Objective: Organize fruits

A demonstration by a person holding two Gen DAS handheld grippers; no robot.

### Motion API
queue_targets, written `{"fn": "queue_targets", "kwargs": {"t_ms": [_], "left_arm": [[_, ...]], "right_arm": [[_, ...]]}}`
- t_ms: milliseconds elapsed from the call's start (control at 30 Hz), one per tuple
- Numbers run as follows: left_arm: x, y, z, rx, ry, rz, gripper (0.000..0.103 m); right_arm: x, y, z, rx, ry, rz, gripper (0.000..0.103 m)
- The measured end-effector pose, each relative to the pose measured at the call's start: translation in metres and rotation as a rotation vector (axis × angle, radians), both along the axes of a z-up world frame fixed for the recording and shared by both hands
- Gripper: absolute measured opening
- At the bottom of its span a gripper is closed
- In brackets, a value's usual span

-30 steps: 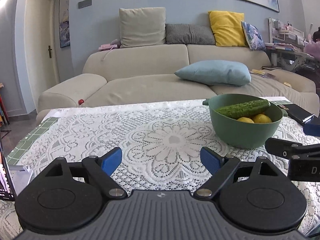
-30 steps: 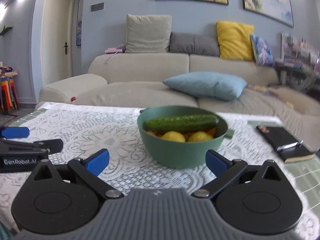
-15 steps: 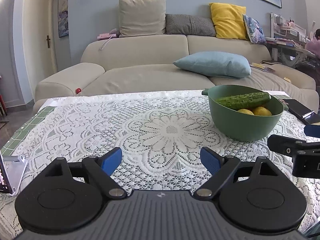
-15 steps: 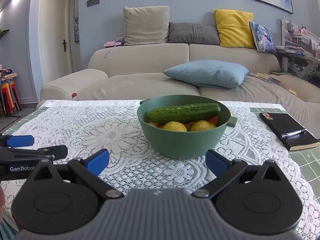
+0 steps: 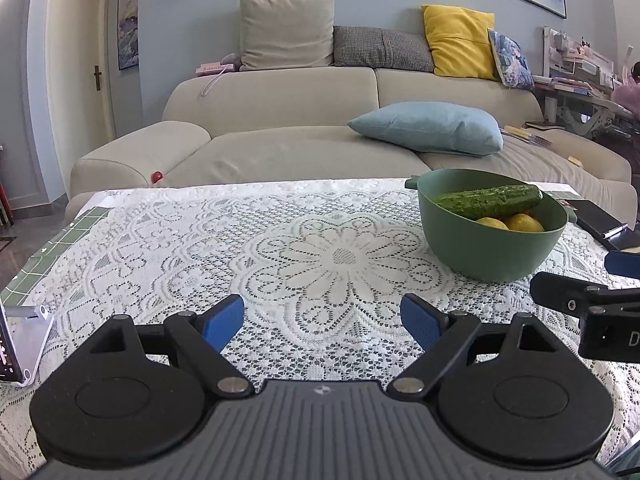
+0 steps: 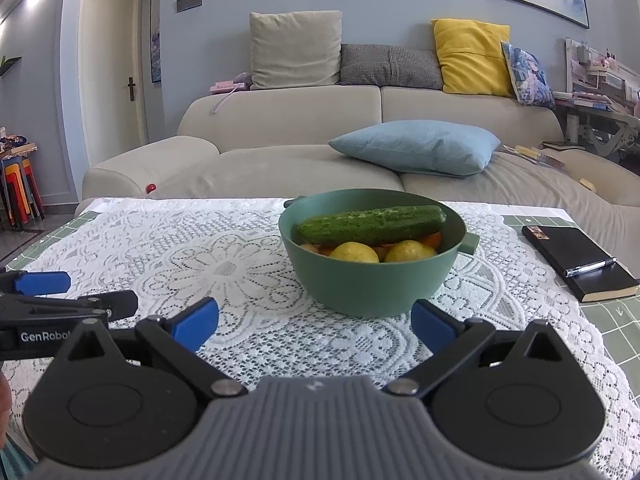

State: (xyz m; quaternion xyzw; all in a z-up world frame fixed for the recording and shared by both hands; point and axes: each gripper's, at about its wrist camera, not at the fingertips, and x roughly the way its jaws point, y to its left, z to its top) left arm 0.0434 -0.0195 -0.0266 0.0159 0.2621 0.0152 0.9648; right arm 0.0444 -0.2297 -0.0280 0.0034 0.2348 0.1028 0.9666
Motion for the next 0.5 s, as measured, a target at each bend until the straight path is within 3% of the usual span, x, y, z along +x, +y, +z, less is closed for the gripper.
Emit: {"fn": "queue_targets", "kwargs": {"t_ms": [500], "left_arm": [[-0.0003, 0.0024, -0.0004, -0.008, 0.008, 0.008, 0.103]], "right_arm": [[0.001, 0.0034, -0.0006, -0.004, 0.002, 0.012, 0.099]]}}
